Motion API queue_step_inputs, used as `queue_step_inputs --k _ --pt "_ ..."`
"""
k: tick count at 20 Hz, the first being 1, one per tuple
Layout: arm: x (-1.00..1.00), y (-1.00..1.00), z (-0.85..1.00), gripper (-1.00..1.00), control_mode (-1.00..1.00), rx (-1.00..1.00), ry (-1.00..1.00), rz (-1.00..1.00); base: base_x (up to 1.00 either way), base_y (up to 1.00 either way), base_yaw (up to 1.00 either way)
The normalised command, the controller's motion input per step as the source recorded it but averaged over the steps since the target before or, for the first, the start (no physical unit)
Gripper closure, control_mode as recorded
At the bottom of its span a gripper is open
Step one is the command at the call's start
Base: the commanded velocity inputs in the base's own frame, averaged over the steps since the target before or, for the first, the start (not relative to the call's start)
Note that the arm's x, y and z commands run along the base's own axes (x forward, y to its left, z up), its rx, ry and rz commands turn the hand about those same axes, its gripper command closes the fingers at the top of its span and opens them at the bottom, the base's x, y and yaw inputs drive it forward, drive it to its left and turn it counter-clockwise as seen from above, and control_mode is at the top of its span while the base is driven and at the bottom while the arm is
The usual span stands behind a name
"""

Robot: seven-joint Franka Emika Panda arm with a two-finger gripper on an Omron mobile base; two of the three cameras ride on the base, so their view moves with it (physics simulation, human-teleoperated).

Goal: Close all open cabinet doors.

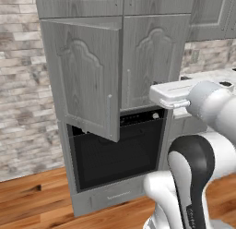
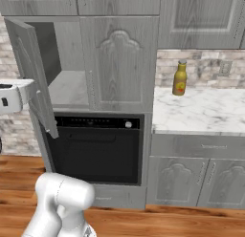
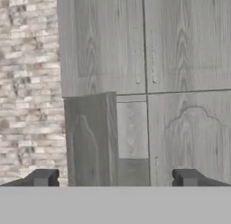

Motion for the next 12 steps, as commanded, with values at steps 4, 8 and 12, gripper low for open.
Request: queue_step_inputs --k 4,8,12 --pt "0.3 0.53 0.0 -1.0 -1.0 -0.12 0.0 -0.42 0.0 0.0 0.0" --pt "0.45 0.56 0.0 -1.0 -1.0 -0.13 0.0 -0.5 0.0 0.0 0.0" --pt "0.48 0.52 0.0 -1.0 -1.0 -0.1 0.03 -0.45 0.0 0.0 0.0"
